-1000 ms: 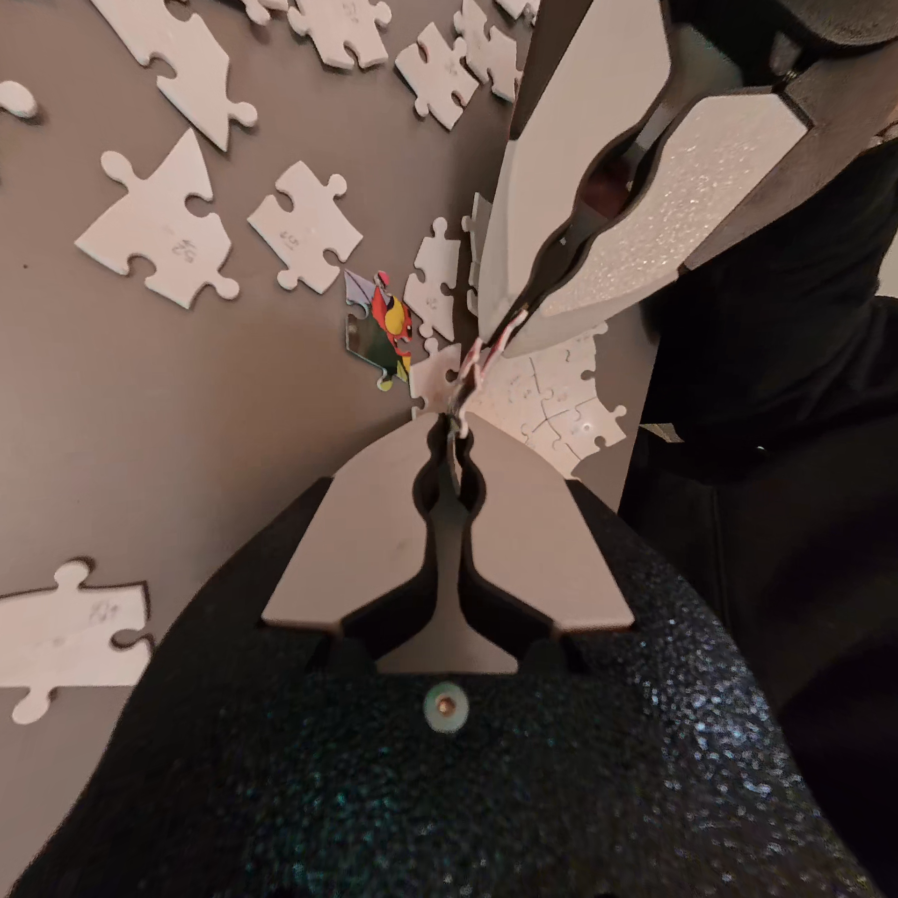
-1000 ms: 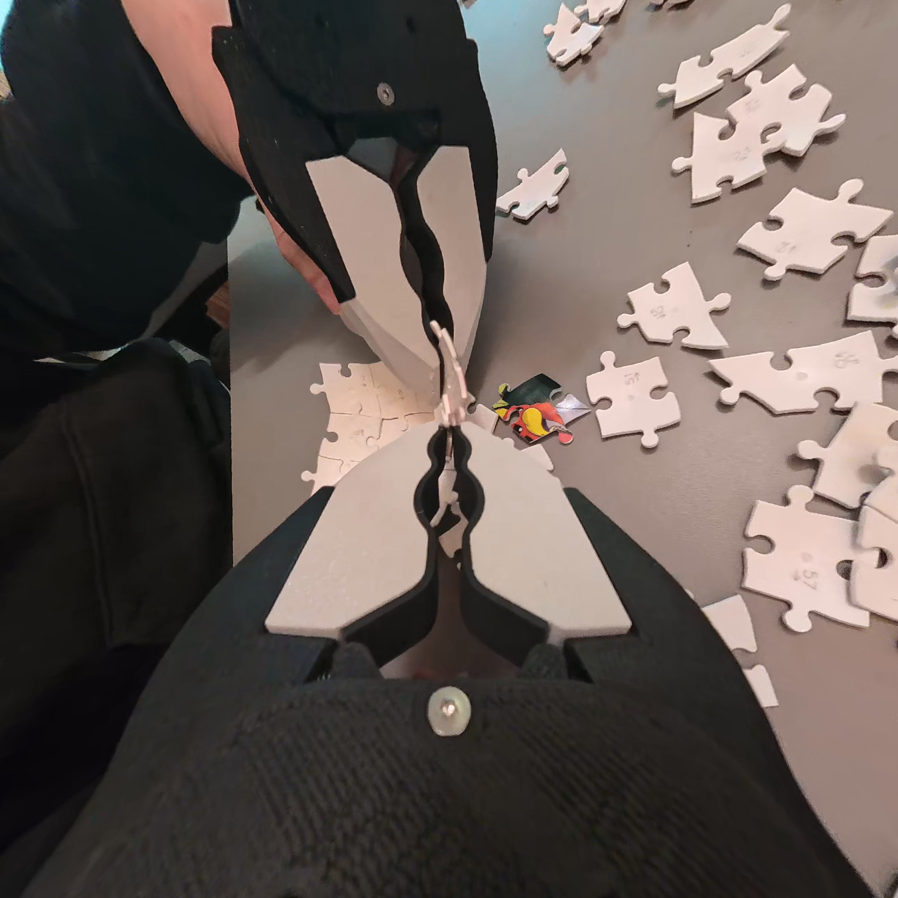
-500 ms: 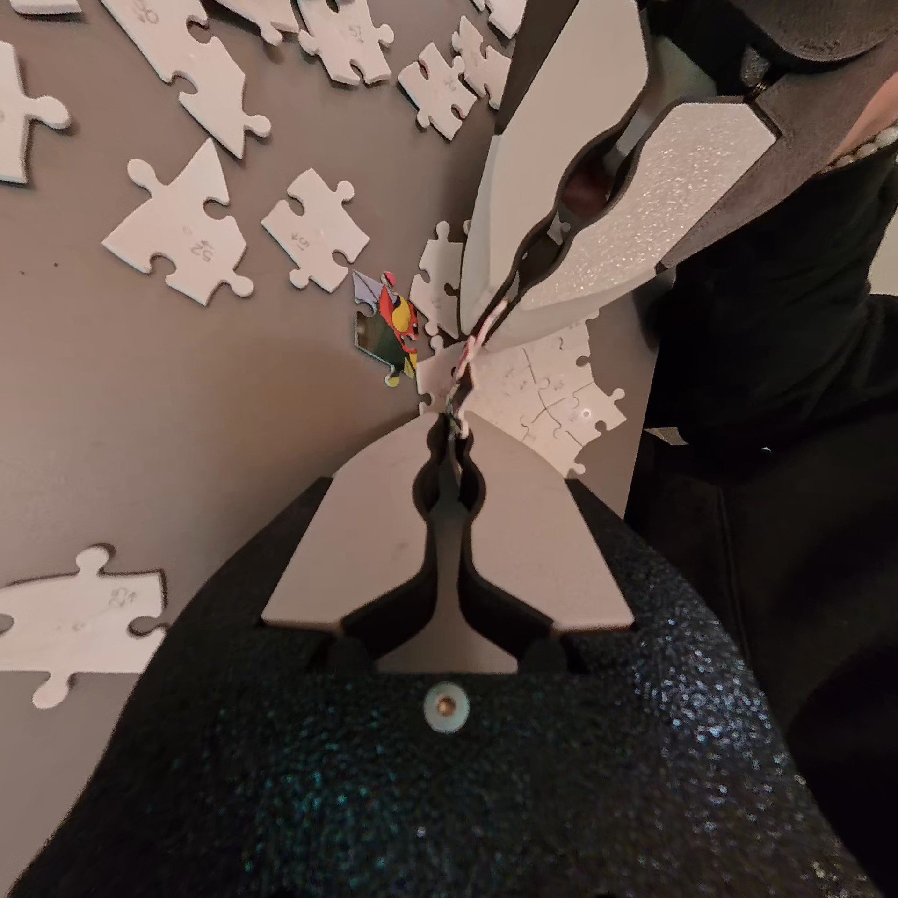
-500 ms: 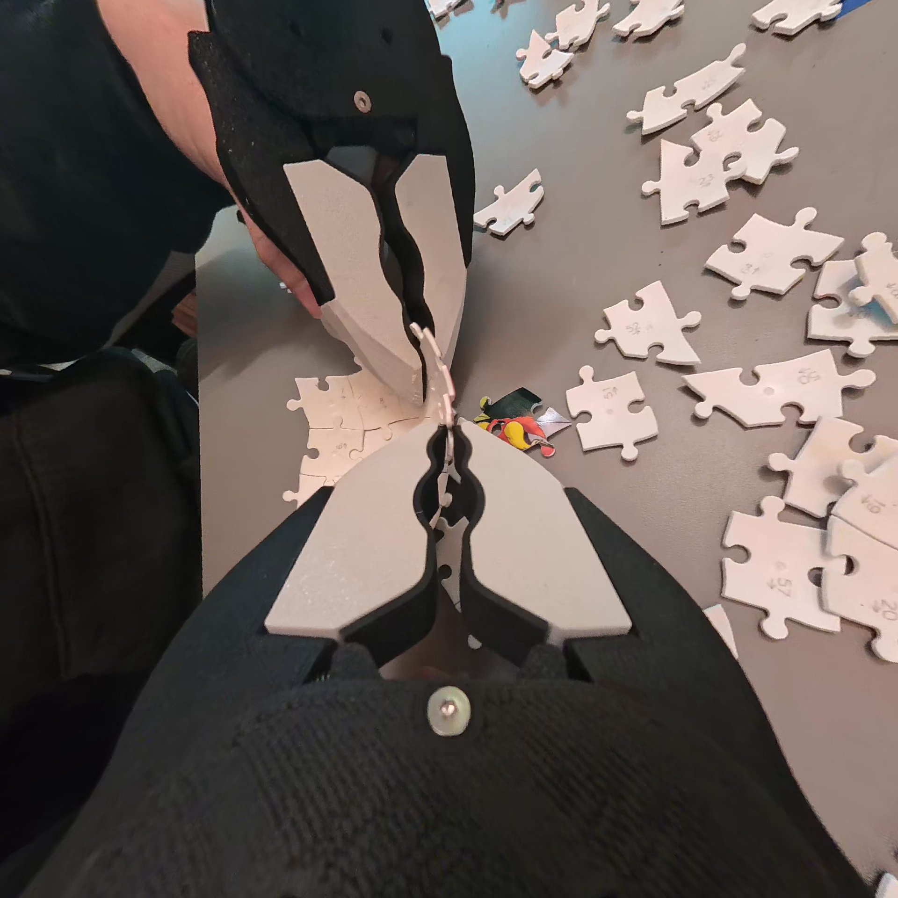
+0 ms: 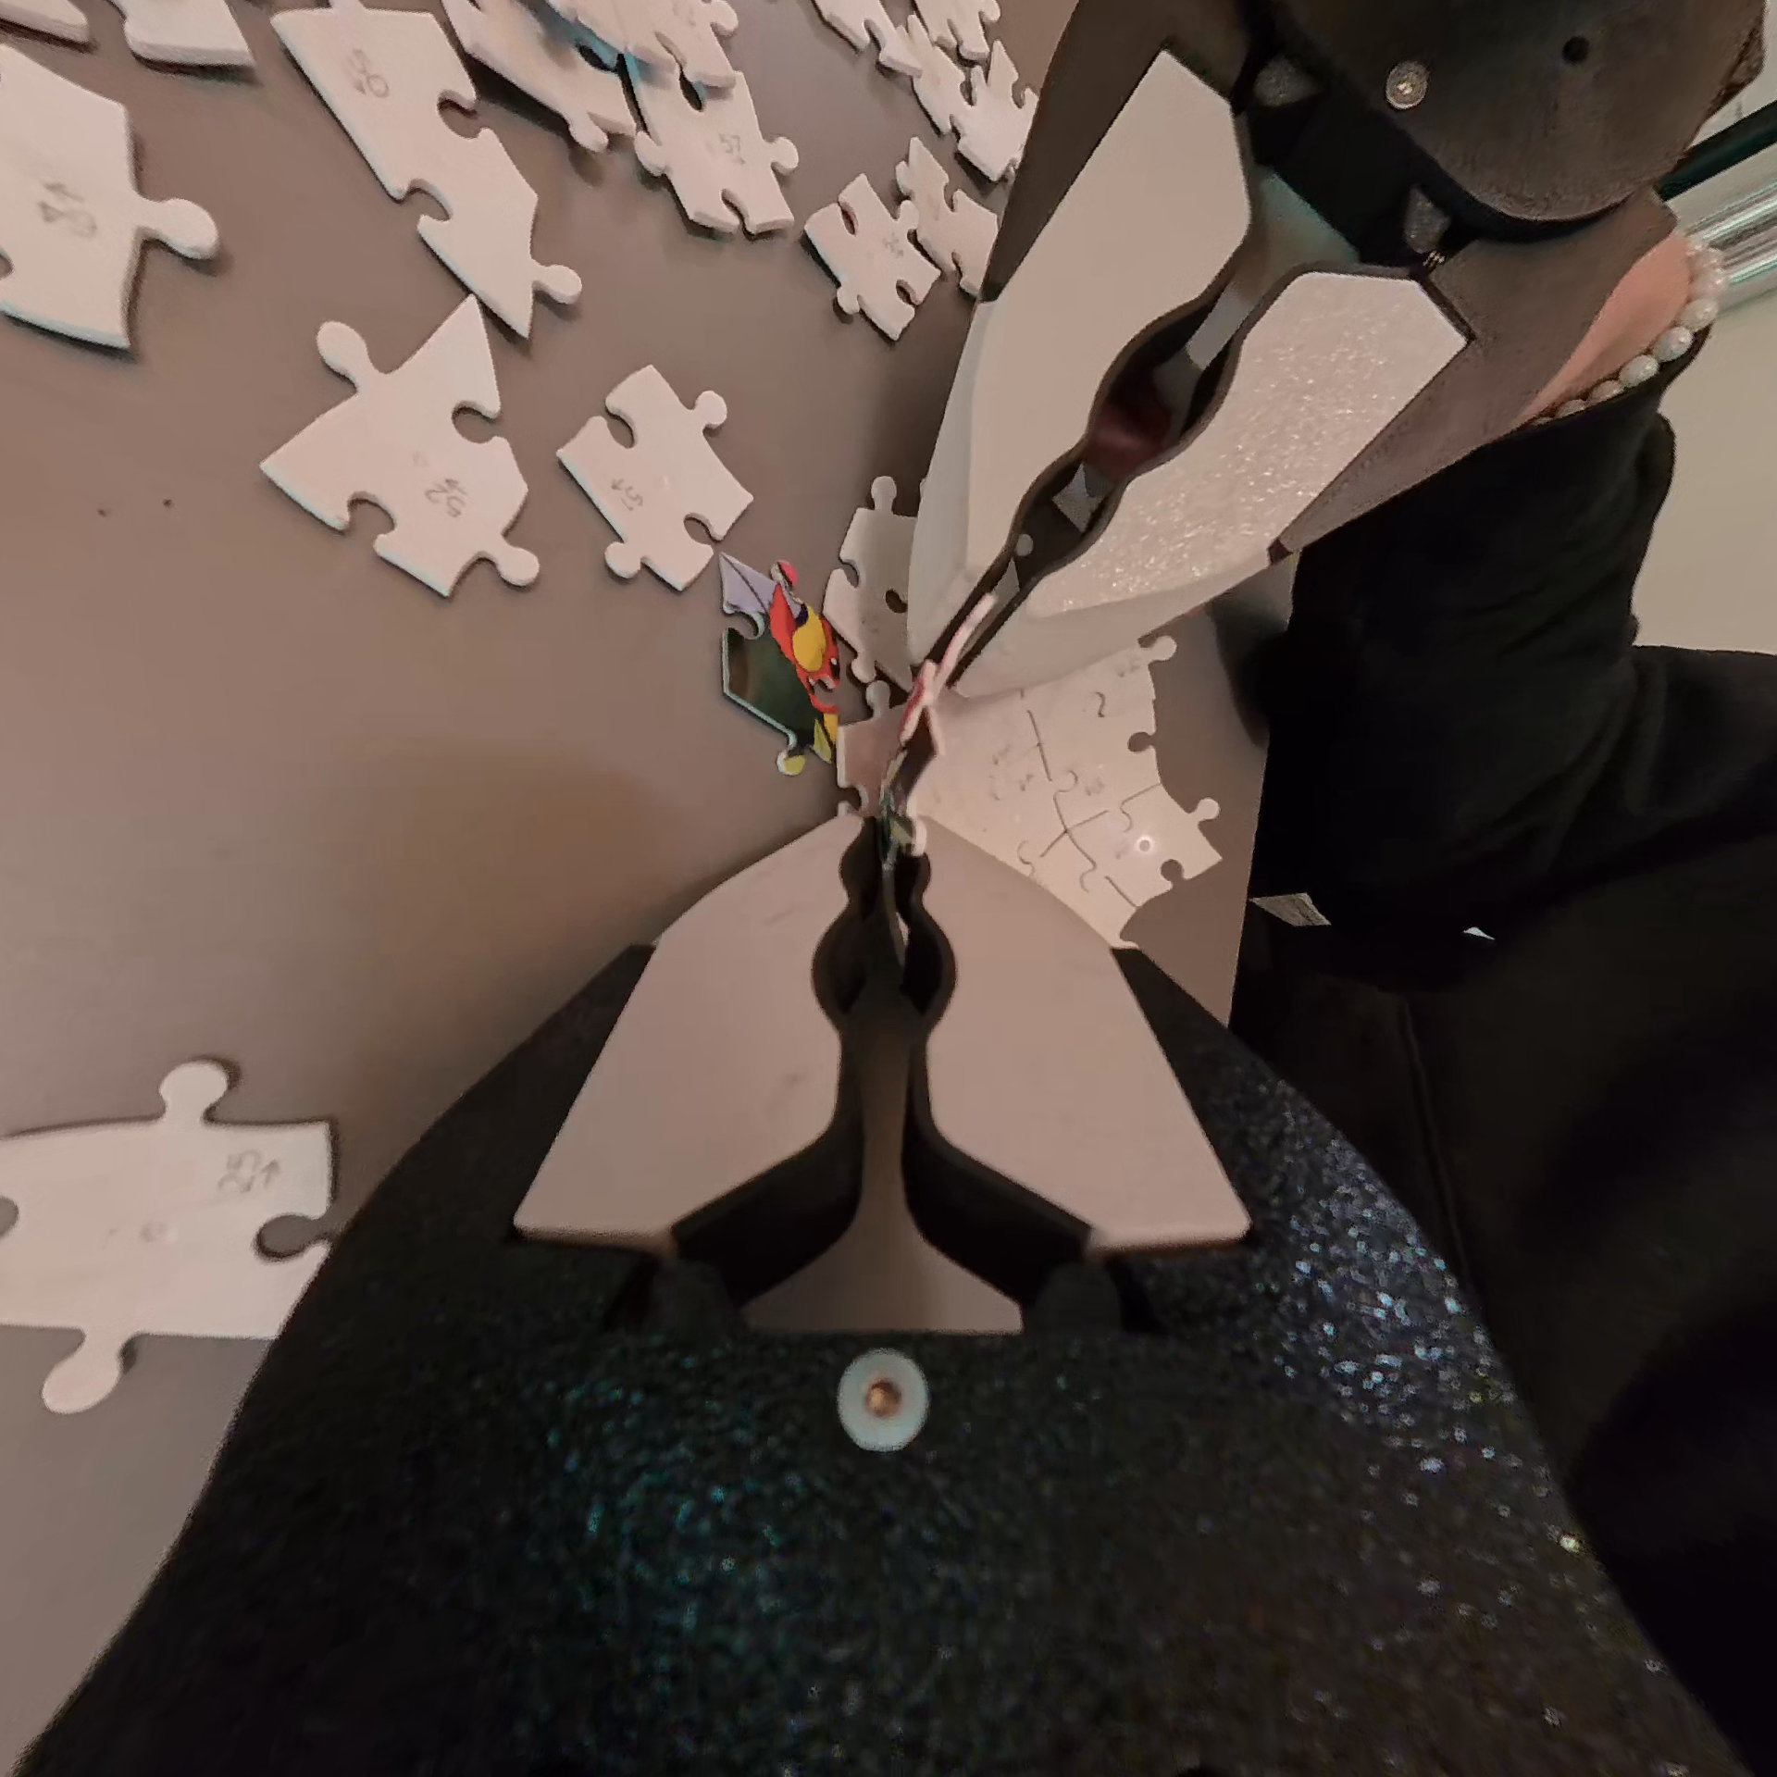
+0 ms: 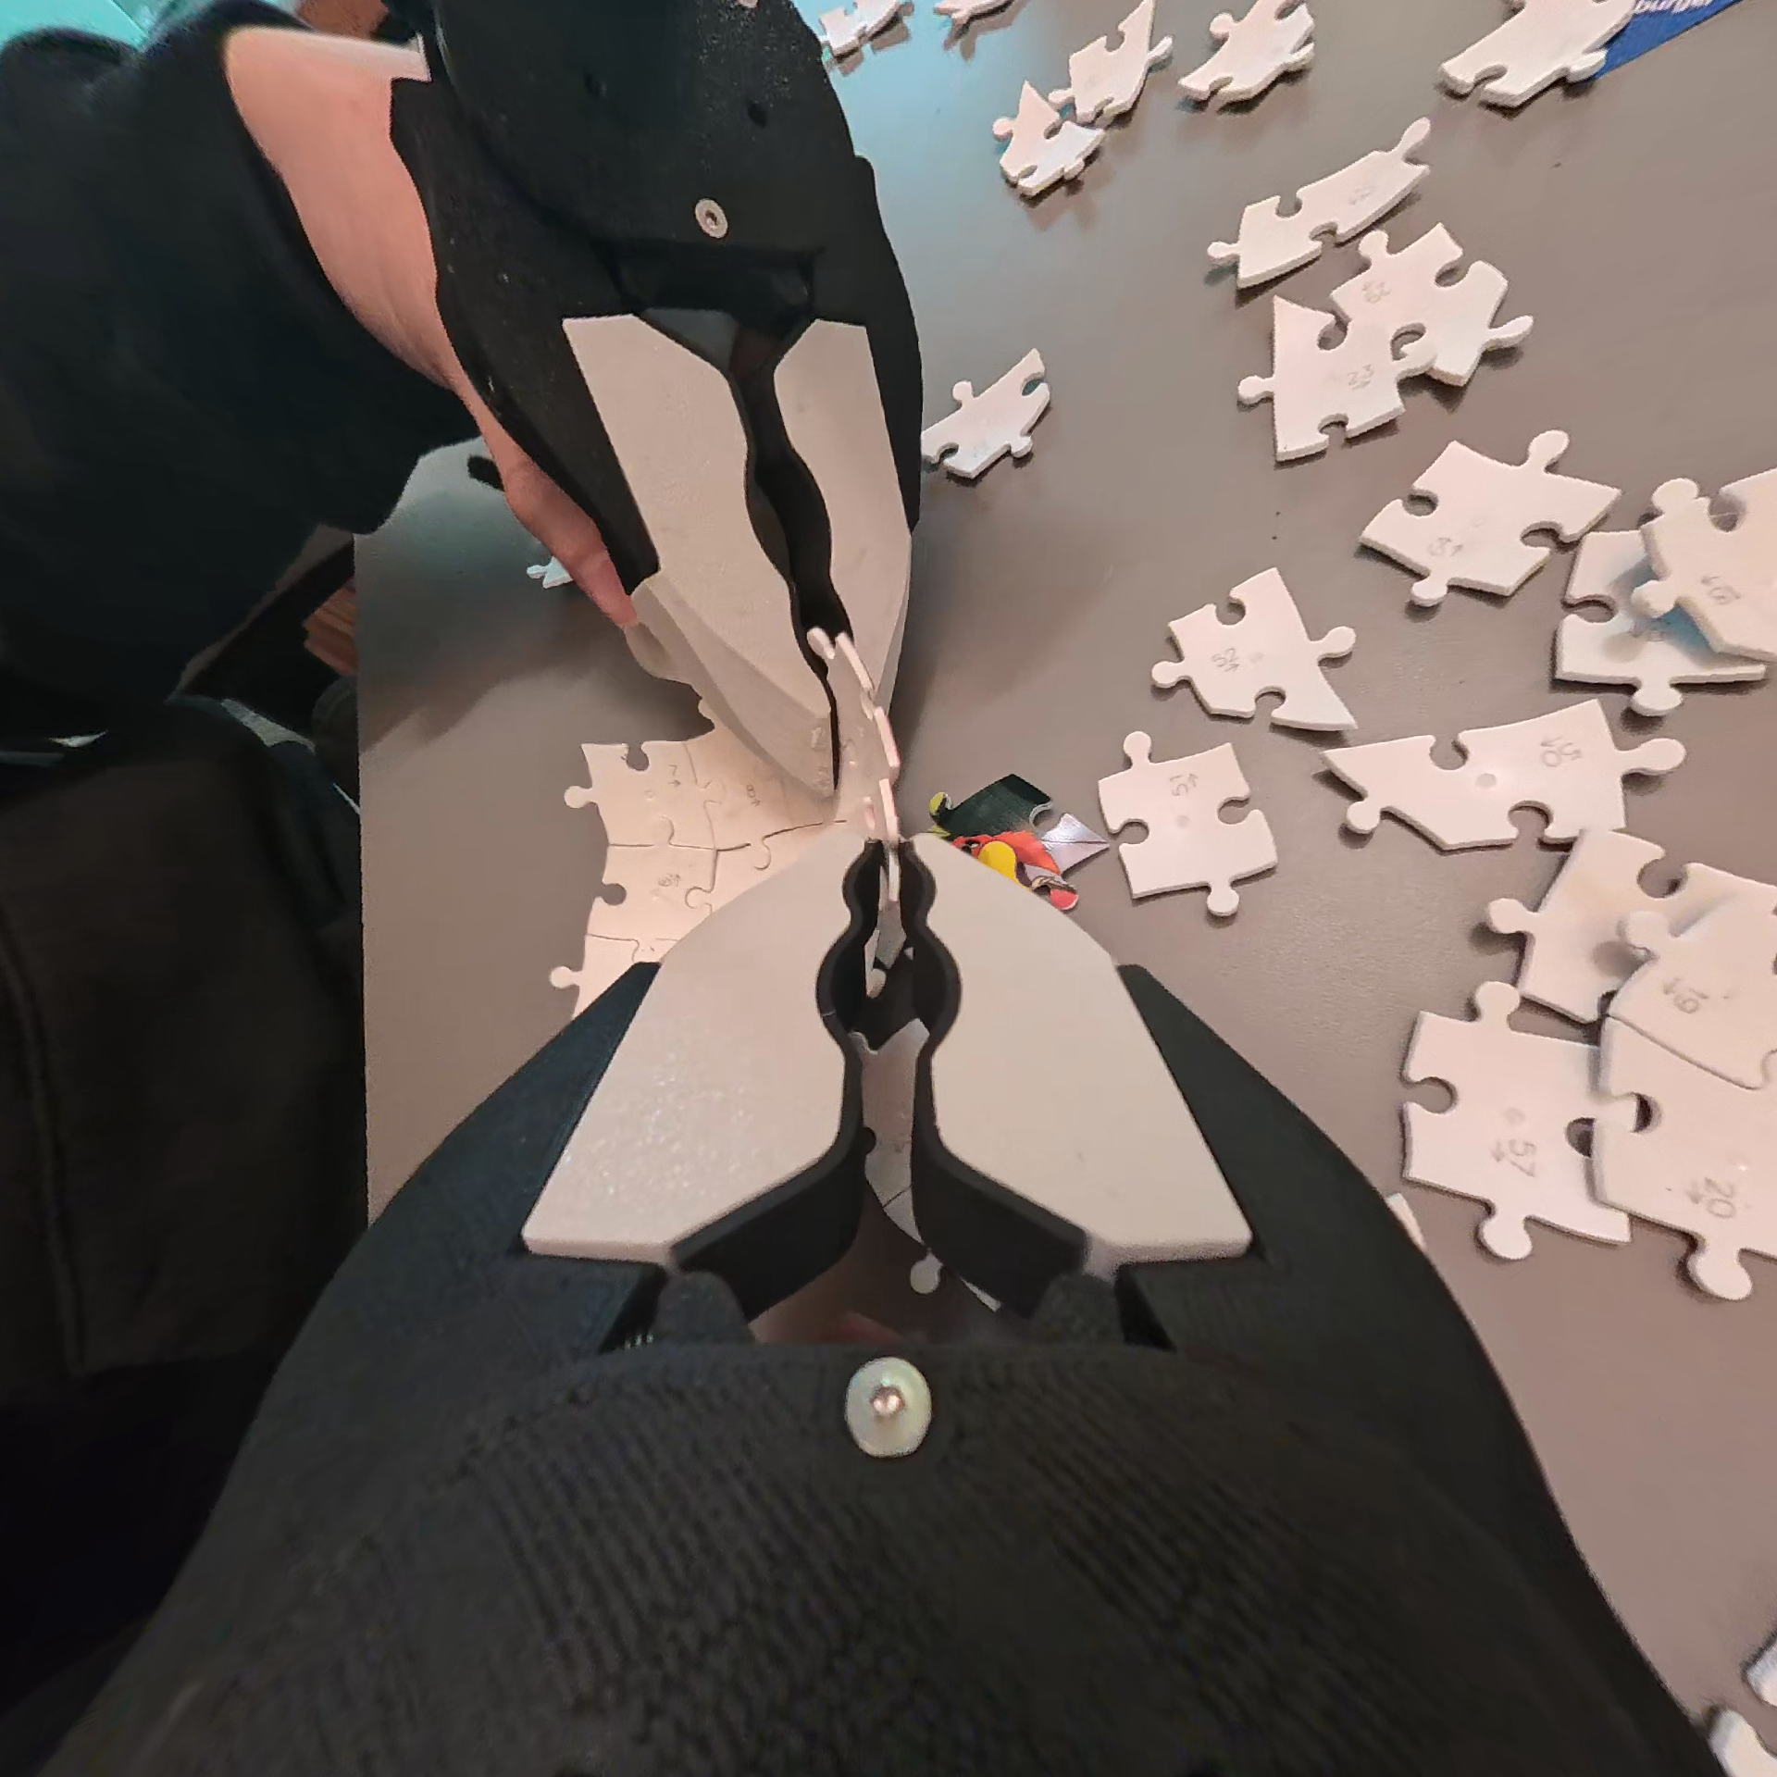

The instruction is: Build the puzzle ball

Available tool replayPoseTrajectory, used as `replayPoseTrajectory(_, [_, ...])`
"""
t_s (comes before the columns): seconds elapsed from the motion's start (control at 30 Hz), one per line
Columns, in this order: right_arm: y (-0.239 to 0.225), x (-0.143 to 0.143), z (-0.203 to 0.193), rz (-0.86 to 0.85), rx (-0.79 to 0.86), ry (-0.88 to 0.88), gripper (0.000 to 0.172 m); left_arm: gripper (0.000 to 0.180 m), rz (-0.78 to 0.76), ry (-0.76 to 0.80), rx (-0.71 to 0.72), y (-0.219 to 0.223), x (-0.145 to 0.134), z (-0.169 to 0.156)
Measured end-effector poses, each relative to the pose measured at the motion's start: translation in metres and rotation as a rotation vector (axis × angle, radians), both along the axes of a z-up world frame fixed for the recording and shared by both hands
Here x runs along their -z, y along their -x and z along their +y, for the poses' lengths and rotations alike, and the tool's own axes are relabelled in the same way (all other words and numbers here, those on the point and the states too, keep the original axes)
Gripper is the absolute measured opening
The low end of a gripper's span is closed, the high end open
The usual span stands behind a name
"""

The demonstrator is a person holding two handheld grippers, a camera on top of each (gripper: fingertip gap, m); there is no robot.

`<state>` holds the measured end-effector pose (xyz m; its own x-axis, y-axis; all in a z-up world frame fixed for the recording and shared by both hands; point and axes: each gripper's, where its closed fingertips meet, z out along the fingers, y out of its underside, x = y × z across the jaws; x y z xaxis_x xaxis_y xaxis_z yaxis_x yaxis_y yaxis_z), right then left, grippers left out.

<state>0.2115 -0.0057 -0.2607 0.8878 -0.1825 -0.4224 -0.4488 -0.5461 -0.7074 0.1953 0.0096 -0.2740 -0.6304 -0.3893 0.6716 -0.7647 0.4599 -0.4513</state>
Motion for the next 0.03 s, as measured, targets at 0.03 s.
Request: replayPoseTrajectory(0.03, [-0.0002, -0.0005, -0.0004, -0.004, -0.002, -0.001, 0.003, 0.001, -0.01, 0.005, 0.001, -0.0004, -0.0004, -0.0005])
